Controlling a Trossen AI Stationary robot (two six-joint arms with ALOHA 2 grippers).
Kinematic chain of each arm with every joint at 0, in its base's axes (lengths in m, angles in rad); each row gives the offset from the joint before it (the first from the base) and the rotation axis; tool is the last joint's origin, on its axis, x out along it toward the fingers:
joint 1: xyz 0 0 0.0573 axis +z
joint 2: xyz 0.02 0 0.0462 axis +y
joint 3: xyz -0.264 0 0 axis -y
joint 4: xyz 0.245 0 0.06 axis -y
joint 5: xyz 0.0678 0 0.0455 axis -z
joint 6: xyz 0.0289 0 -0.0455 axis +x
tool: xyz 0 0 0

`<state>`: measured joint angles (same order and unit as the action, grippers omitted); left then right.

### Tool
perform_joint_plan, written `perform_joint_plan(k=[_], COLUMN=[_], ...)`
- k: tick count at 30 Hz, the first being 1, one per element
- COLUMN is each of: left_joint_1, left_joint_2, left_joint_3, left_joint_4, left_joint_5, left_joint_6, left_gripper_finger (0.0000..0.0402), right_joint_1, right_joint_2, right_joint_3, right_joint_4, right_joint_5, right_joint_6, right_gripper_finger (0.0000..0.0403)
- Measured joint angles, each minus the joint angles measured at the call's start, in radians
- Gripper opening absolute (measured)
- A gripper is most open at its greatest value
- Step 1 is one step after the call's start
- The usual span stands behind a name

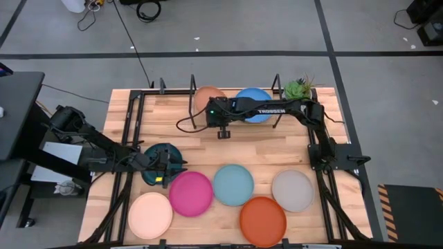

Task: Place and stack plates onto a shelf
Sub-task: Put the brown plate on the shelf, then stack the green plate on top of the violet plate on the shelf

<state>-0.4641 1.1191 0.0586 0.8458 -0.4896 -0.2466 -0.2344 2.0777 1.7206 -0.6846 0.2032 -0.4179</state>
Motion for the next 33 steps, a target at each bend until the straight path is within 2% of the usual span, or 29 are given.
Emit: perform_joint_plan(k=[14,23,28,33], left_joint_1=[0.000,0.000,0.000,0.000], left_joint_2=[0.000,0.000,0.000,0.000], left_joint_3=[0.000,0.000,0.000,0.000], left_joint_4=[0.001,-0.005,-0.006,-0.007], left_joint_5=[0.000,0.000,0.000,0.000], left_joint_6=[-0.003,-0.003,-0.002,0.002], left_gripper_finger=[0.0142,0.0142,0.0142,0.0142], right_joint_1=[-0.002,0.023,0.102,0.182], right_joint_2=[-0.002,-0.007,-0.013,-0.013], right_joint_3=[0.000,0.008,0.076,0.082], right_joint_4=[-0.041,-0.072,-0.183,-0.282], right_joint_5=[0.010,0.008,-0.047,-0.161], right_joint_6=[0.003,0.019,0.104,0.222], right_gripper_finger=[0.0064,0.0068,0.0068,0.0068])
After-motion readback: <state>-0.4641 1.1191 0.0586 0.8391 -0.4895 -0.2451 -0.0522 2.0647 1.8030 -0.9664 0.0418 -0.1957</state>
